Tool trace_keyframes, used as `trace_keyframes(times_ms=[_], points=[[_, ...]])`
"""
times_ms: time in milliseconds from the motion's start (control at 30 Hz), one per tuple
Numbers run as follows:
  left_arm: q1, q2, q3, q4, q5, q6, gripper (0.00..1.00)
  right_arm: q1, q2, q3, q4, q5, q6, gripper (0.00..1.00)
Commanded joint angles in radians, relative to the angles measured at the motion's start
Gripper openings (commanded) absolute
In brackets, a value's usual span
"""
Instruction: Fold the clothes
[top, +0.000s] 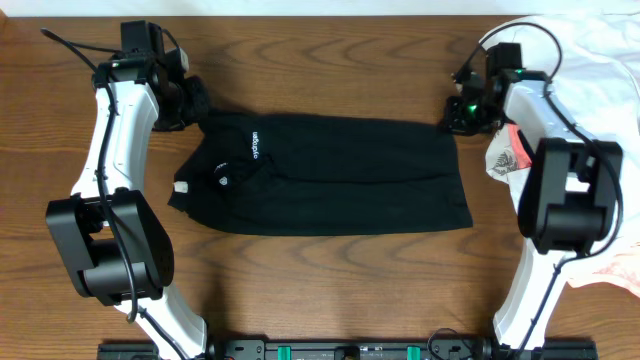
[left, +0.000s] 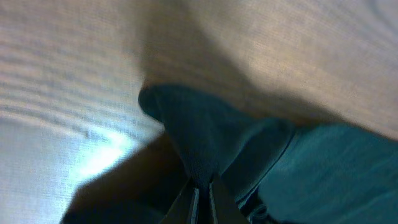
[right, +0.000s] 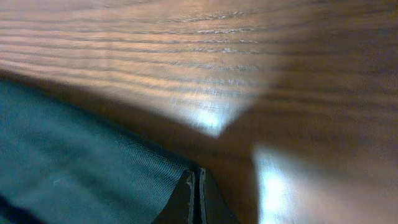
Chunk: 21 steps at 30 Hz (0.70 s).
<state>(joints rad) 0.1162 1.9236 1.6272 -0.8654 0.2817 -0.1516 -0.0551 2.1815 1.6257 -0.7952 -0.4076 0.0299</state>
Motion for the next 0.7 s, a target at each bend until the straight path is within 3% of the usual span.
trace_keyframes(times_ms=[0,667], points=[[0.005,0.012,-0.008,-0.043,-0.005,0.017,0.06,-0.018,-0.109,0.000,-0.025,0.009,-0.002,0.01],[0.005,0.012,-0.008,-0.274,-0.005,0.017,0.06,-0.017,-0.124,-0.001,-0.278,0.120,-0.036,0.02]])
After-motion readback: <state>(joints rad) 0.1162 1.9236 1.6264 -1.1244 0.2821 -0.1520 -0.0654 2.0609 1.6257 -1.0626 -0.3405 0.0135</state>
